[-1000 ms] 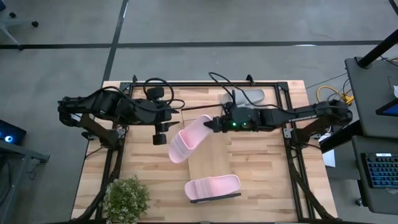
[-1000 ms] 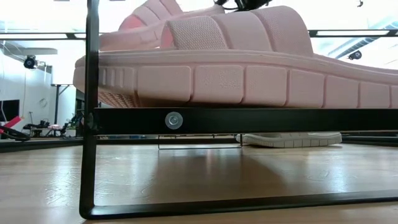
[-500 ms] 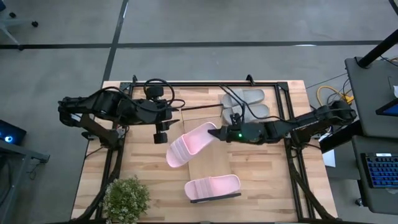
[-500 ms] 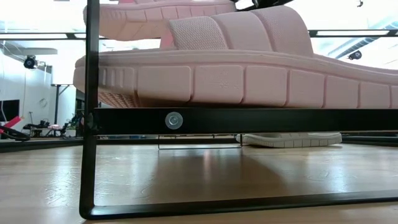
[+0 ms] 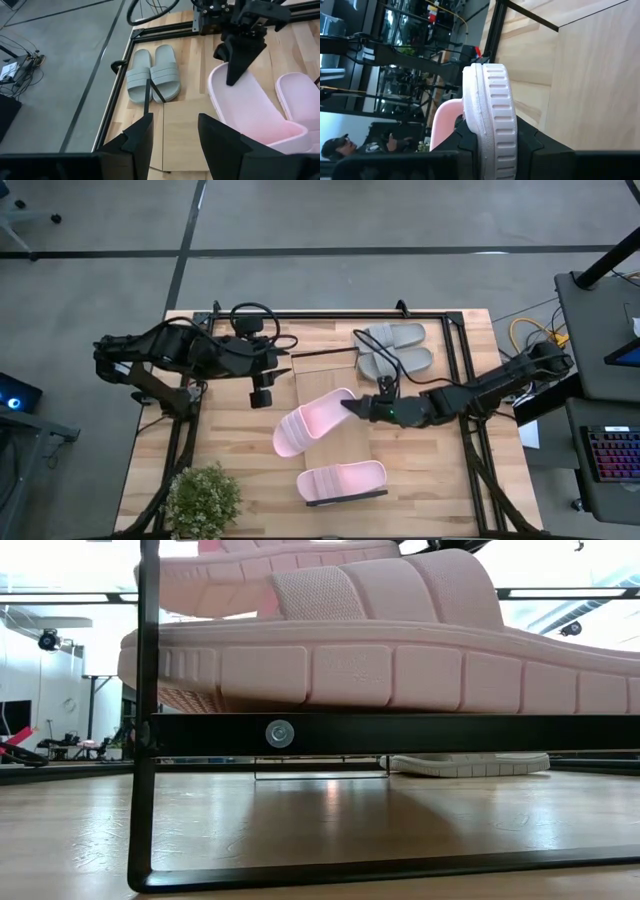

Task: Pick and place slides into the shelf
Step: Put the pink slide on the shelf

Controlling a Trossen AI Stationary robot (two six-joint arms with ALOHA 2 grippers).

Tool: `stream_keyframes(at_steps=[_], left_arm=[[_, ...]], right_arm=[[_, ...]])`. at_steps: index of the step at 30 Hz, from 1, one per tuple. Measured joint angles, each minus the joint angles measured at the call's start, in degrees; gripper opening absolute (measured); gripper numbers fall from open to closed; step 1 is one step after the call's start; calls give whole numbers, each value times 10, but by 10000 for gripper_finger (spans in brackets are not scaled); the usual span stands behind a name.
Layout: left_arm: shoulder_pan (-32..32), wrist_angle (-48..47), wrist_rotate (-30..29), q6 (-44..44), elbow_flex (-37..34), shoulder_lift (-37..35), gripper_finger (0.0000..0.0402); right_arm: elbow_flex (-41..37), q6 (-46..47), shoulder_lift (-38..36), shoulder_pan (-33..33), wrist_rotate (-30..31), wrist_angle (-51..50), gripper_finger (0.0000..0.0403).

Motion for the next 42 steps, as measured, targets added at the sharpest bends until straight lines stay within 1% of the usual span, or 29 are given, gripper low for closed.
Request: stream_keyframes(at_steps=[3, 8, 12, 26, 32, 36, 42], left_arm=[[1, 0, 0, 0, 0, 0, 140], [2, 3, 0, 0, 0, 0, 140], [2, 15, 0, 1, 0, 0, 140], [2, 16, 0, 2, 0, 0, 140], [2, 20, 1, 2, 0, 0, 140], [2, 30, 1, 2, 0, 0, 140], [2, 33, 1, 11, 0, 0, 140]], right_arm=[[0, 3, 0, 9, 11, 0, 56], [-1, 23, 0, 25, 51, -5, 56], [-4, 33, 0, 35, 65, -5, 56], [-41, 128, 1, 106, 142, -18, 56], [-41, 143, 1, 114, 156, -27, 56], [-41, 151, 1, 118, 187, -27, 56], [-41, 154, 7, 124, 189, -28, 56]])
